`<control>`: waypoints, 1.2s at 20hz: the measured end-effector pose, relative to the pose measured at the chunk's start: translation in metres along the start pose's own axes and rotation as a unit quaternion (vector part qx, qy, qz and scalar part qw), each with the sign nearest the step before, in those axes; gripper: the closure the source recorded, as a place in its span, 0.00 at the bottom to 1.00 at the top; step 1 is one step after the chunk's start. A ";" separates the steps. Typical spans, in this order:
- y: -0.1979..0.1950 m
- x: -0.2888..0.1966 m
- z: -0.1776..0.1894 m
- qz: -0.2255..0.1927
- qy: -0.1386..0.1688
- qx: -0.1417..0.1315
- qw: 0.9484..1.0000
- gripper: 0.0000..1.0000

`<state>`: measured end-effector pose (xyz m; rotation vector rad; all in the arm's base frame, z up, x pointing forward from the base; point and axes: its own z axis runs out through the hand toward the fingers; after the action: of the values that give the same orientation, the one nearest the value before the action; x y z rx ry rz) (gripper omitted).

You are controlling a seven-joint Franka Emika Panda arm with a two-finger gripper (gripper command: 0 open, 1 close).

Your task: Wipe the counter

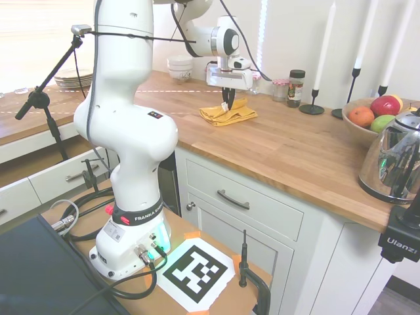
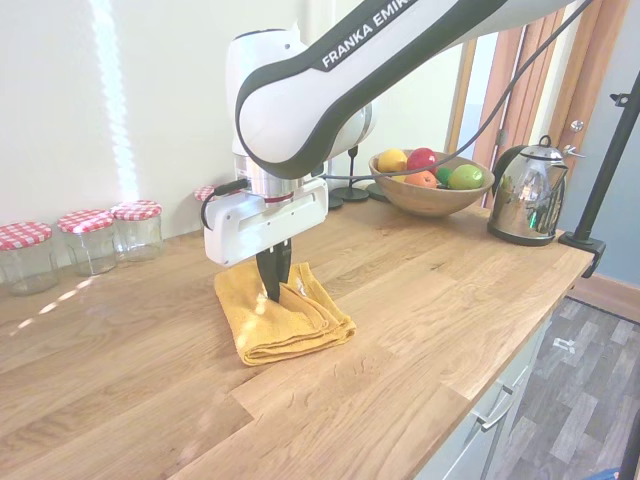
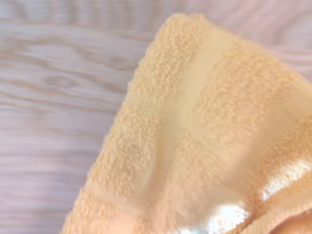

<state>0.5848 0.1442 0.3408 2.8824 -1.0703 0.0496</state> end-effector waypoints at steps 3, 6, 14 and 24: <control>-0.019 -0.011 0.005 -0.008 0.004 -0.007 1.000 1.00; -0.041 -0.028 0.005 -0.018 0.011 -0.012 1.000 1.00; -0.098 -0.085 0.001 -0.047 0.033 -0.027 0.998 1.00; -0.108 -0.097 0.000 -0.046 0.038 -0.035 0.998 0.00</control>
<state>0.5820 0.2886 0.3307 2.8386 -0.9058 0.1146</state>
